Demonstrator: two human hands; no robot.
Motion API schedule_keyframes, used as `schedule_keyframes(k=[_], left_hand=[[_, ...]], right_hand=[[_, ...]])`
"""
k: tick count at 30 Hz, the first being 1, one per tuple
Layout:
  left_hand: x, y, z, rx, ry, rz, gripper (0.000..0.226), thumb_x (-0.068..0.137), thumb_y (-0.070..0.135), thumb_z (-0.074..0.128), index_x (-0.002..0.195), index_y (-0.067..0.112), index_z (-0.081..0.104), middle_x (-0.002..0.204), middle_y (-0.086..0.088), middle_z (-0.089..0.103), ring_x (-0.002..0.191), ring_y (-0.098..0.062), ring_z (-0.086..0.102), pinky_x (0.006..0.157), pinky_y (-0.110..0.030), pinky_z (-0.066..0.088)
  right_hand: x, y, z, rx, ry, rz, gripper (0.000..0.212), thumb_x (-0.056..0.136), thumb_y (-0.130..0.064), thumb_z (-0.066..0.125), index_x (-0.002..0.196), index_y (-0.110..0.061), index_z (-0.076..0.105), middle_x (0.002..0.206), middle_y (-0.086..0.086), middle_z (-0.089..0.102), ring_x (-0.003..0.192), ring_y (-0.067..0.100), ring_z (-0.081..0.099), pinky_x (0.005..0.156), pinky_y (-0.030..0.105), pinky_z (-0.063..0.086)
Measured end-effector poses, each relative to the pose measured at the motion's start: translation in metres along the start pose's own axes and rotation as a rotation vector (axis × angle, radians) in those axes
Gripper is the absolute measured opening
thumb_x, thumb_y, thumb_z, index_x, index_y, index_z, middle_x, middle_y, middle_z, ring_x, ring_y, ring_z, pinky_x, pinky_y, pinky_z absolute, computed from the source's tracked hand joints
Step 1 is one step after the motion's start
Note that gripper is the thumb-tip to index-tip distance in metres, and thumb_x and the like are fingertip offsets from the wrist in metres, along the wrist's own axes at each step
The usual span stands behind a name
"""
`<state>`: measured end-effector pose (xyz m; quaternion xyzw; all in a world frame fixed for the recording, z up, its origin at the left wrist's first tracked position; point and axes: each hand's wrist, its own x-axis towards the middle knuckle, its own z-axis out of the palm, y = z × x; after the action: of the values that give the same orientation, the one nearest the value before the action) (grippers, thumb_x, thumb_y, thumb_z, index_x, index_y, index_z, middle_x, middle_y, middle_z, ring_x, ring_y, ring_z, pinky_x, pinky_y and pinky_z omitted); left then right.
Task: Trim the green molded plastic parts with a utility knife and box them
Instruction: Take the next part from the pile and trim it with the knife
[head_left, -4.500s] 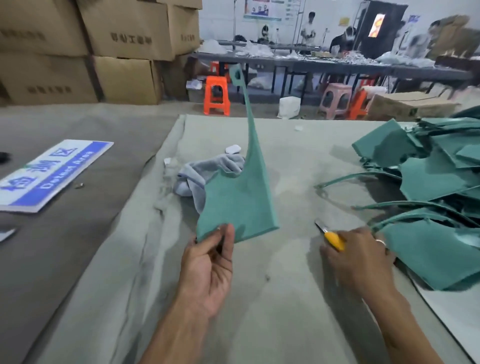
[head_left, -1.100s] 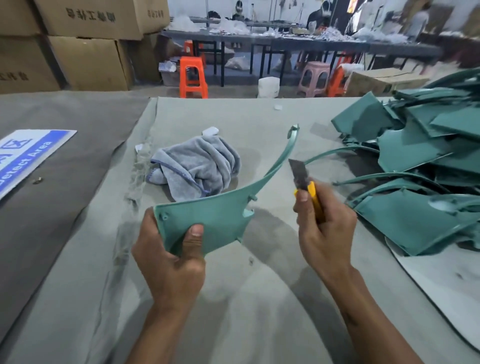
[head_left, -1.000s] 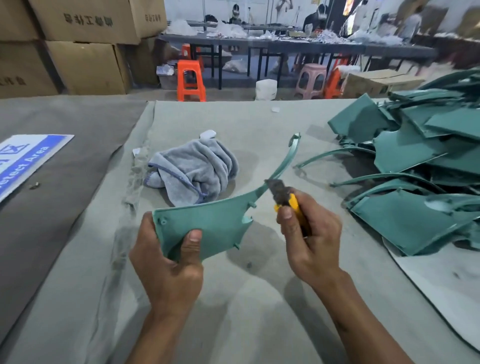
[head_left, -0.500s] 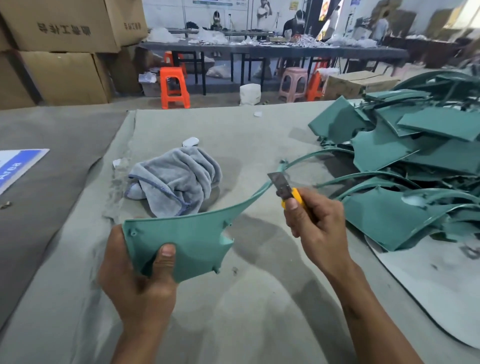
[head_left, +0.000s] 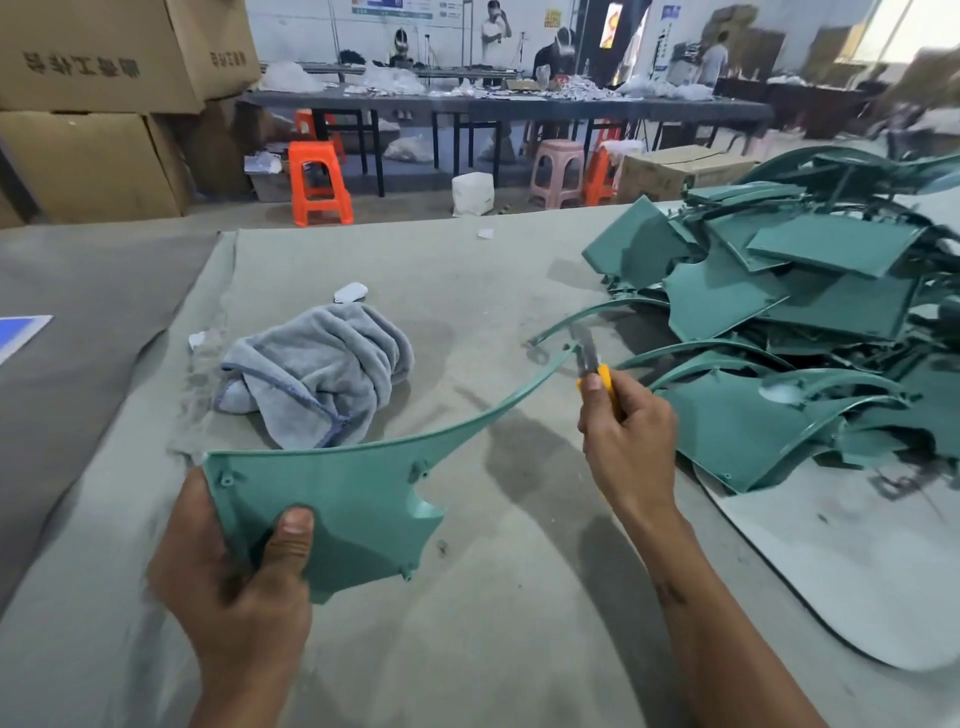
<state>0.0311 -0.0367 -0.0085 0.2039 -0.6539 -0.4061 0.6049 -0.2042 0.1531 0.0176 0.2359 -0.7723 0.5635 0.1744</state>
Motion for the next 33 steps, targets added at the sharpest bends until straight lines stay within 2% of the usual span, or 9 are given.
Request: schedule_keyframes(k=[2,5,10,15,19,26,27,30,33], left_hand=[[-0.001,-0.002,-0.001,-0.005,0.002,-0.013,0.034,0.075,0.033,0.072,0.105,0.02,0.063,0.08,0.003,0.062,0.071,-0.025,0.056,0.066,-0.045,0.049],[-0.001,-0.001,0.0,-0.017,0.002,0.0,0.031,0.075,0.035,0.074,0.104,0.034,0.064,0.081,0.014,0.063,0.07,-0.023,0.054,0.065,-0.043,0.048],[0.0,0.008,0.004,-0.043,-0.02,-0.013,0.028,0.075,0.033,0.072,0.1,0.029,0.062,0.08,0.02,0.063,0.068,-0.011,0.056,0.063,-0.033,0.049],[-0.003,0.021,0.018,-0.103,-0.054,-0.165,0.027,0.072,0.015,0.069,0.092,0.031,0.063,0.08,0.017,0.067,0.068,-0.001,0.058,0.062,-0.019,0.05],[0.0,0.028,0.026,-0.282,-0.043,-0.45,0.029,0.073,0.006,0.064,0.091,0.028,0.067,0.085,0.01,0.072,0.074,-0.01,0.063,0.072,-0.029,0.051],[0.0,0.034,0.032,-0.335,-0.086,-0.706,0.029,0.094,0.002,0.065,0.112,0.023,0.072,0.109,-0.001,0.078,0.098,-0.021,0.074,0.092,-0.048,0.057],[0.0,0.036,0.032,-0.366,-0.108,-0.709,0.034,0.091,0.005,0.068,0.121,0.023,0.069,0.113,-0.001,0.077,0.105,-0.024,0.073,0.096,-0.05,0.057],[0.0,0.038,0.03,-0.472,-0.185,-0.716,0.085,0.076,0.012,0.077,0.15,0.036,0.044,0.127,0.012,0.071,0.116,-0.017,0.069,0.091,-0.039,0.06],[-0.005,0.035,0.031,-0.461,-0.33,-0.66,0.098,0.074,0.011,0.081,0.153,0.048,0.036,0.132,0.02,0.066,0.118,-0.011,0.067,0.084,-0.026,0.059]], right_hand=[[0.0,0.002,-0.004,0.103,0.034,0.022,0.039,0.099,-0.049,0.051,0.078,-0.017,0.062,0.059,0.005,0.057,0.053,0.039,0.051,0.051,0.055,0.047],[-0.002,-0.002,-0.01,0.228,-0.049,-0.1,0.027,0.105,-0.042,0.055,0.087,-0.024,0.067,0.06,-0.003,0.057,0.049,0.03,0.051,0.045,0.047,0.045],[0.005,0.003,-0.006,-0.198,-0.018,0.089,0.042,0.107,-0.036,0.056,0.068,-0.021,0.052,0.056,0.001,0.055,0.051,0.024,0.047,0.052,0.039,0.04],[-0.004,-0.011,-0.012,-0.075,0.082,-0.078,0.036,0.108,-0.04,0.05,0.079,-0.019,0.055,0.061,0.005,0.056,0.054,0.028,0.051,0.051,0.047,0.043],[-0.026,-0.039,0.004,0.317,-0.103,-0.182,0.037,0.105,-0.05,0.056,0.093,-0.016,0.066,0.059,0.009,0.05,0.049,0.036,0.047,0.045,0.051,0.04],[-0.061,-0.073,0.025,0.534,-0.445,-0.071,0.034,0.087,-0.06,0.076,0.089,-0.026,0.073,0.052,0.005,0.052,0.04,0.024,0.044,0.042,0.024,0.039],[-0.062,-0.075,0.026,0.583,-0.503,-0.031,0.034,0.085,-0.058,0.079,0.093,-0.025,0.073,0.052,0.005,0.053,0.038,0.019,0.044,0.042,0.022,0.04],[-0.057,-0.073,0.025,0.654,-0.579,0.08,0.026,0.084,-0.039,0.087,0.097,-0.024,0.071,0.06,0.0,0.06,0.041,0.008,0.051,0.042,0.019,0.044],[-0.052,-0.066,0.026,0.762,-0.584,0.232,0.025,0.082,-0.024,0.086,0.101,-0.02,0.071,0.066,-0.002,0.062,0.041,0.012,0.048,0.038,0.022,0.04]])
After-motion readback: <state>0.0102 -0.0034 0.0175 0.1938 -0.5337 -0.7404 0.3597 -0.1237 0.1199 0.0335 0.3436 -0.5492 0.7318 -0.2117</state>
